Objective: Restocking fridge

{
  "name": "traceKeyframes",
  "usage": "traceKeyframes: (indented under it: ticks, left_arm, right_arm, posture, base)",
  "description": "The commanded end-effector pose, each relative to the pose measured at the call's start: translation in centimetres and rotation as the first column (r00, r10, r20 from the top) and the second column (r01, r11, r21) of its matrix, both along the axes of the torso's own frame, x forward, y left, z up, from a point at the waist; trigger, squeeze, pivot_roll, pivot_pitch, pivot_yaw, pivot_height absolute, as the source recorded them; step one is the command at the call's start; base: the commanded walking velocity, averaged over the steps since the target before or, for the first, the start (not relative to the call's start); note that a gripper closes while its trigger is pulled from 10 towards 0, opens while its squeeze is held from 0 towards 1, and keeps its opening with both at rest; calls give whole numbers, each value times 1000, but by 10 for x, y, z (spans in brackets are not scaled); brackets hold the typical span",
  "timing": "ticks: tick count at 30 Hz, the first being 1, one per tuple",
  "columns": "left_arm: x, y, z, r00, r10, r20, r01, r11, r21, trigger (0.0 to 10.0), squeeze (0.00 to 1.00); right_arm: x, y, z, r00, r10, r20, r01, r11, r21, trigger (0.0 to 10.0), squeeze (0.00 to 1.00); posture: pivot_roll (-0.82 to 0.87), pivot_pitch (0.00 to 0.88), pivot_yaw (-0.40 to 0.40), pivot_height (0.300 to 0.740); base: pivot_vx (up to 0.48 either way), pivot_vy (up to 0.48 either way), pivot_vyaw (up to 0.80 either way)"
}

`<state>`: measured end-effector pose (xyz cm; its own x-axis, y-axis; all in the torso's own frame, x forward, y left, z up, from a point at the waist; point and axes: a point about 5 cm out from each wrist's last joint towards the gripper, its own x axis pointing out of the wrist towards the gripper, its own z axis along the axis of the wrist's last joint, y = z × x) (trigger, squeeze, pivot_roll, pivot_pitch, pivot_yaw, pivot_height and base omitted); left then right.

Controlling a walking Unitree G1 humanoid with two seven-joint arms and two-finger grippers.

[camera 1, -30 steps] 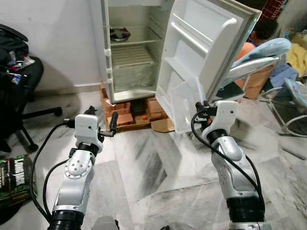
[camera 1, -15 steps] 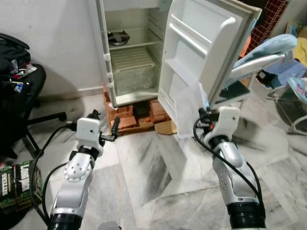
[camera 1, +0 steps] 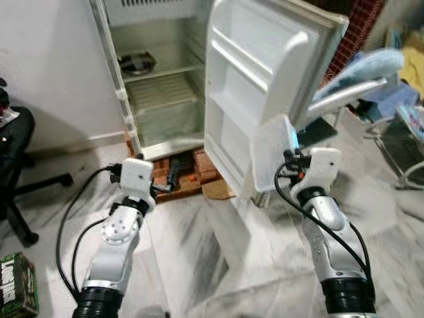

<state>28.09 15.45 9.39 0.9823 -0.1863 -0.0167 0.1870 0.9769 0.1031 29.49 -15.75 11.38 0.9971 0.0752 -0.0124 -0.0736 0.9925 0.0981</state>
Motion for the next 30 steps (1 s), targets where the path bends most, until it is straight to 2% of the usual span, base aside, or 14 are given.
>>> traceKeyframes:
  ticks: [1, 4, 21, 26, 30]
  left_arm:
    - [-2, 12, -1, 998, 53, -21, -53, 999, -1, 10000, 0]
    - [0, 10, 0, 998, 54, -25, -54, 998, -17, 10000, 0]
    - [0, 9, -1, 997, 58, -44, -58, 998, -6, 10000, 0]
    - [0, 6, 2, 999, 27, -18, -26, 999, 21, 10000, 0]
    - [0, 4, 5, 1000, 10, 2, -10, 1000, 23, 10000, 0]
  right_arm:
    - [1, 13, 3, 999, 46, 14, -46, 999, 4, 10000, 0]
    - [1, 15, 2, 998, 58, 12, -58, 998, 4, 10000, 0]
    - [4, 22, 2, 997, 80, 19, -81, 997, 12, 10000, 0]
    - [5, 22, 2, 997, 81, 21, -81, 997, 14, 10000, 0]
    - [5, 23, 2, 997, 80, 22, -80, 997, 17, 10000, 0]
  posture:
    - [51, 43, -62, 740]
    - [53, 41, -59, 740]
    - [65, 36, -53, 740]
    - [65, 37, -49, 740]
    - [63, 37, -46, 740]
  base:
    - [394, 274, 0]
    - [280, 389, 0]
    - [0, 438, 0]
    - [0, 440, 0]
    - [361, 262, 0]
